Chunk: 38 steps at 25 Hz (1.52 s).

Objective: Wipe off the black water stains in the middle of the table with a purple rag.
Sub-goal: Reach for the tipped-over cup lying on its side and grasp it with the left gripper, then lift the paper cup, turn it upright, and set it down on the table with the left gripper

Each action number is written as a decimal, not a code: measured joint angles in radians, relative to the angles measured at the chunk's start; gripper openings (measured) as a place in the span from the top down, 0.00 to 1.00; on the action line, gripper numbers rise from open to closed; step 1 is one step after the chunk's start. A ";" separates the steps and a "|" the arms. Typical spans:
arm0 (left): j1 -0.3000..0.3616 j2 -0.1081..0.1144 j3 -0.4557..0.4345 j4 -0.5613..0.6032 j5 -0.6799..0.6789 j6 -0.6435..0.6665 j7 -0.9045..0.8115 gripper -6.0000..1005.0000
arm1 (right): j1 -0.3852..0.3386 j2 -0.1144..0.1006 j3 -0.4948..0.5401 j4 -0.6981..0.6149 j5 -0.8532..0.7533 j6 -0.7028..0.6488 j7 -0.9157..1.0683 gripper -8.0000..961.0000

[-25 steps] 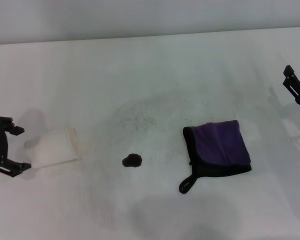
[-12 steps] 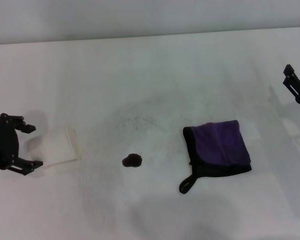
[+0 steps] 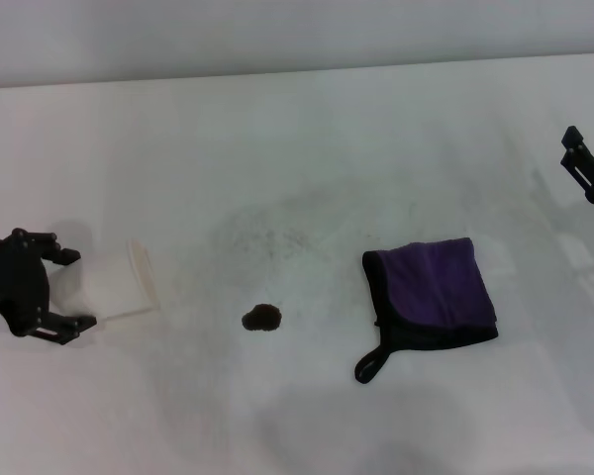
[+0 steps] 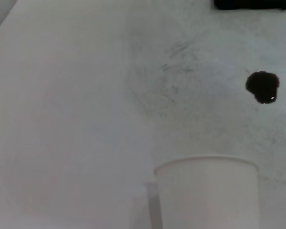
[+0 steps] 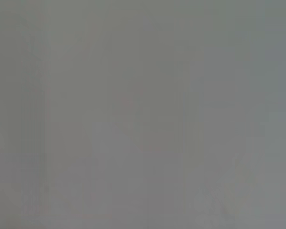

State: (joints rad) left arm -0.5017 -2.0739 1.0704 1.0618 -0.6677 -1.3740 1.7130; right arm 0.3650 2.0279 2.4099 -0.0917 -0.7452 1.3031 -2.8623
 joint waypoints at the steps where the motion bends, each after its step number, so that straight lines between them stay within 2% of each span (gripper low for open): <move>1: 0.000 0.000 0.000 -0.005 0.000 0.004 0.002 0.12 | 0.000 0.000 0.000 0.000 0.000 0.000 0.000 0.11; 5: -0.004 0.000 0.000 -0.025 -0.003 0.017 0.010 0.12 | -0.004 0.000 0.000 0.000 0.000 0.000 0.000 0.11; 10: -0.005 -0.001 0.000 -0.047 -0.012 0.038 0.023 0.28 | -0.006 0.000 -0.002 0.000 0.000 0.001 0.000 0.11; 16: 0.008 0.001 -0.011 -0.045 -0.111 0.042 0.054 0.28 | -0.007 0.000 -0.001 0.000 0.000 0.001 0.000 0.11; 21: 0.038 0.000 -0.061 -0.029 -0.259 0.051 0.127 0.29 | -0.002 0.000 -0.001 0.000 0.000 0.001 0.000 0.11; 25: 0.064 0.000 -0.100 -0.066 -0.422 0.082 0.218 0.29 | 0.003 0.000 -0.002 0.004 0.000 0.001 0.000 0.11; 32: 0.092 -0.001 -0.177 -0.239 -0.698 0.143 0.435 0.29 | 0.009 -0.001 -0.001 0.009 0.001 0.001 0.000 0.11; 38: 0.108 -0.002 -0.204 -0.405 -0.863 0.168 0.614 0.29 | 0.014 -0.003 0.000 0.012 0.003 0.001 0.000 0.11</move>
State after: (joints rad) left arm -0.3939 -2.0760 0.8663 0.6563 -1.5306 -1.2055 2.3271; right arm 0.3789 2.0247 2.4097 -0.0796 -0.7425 1.3038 -2.8624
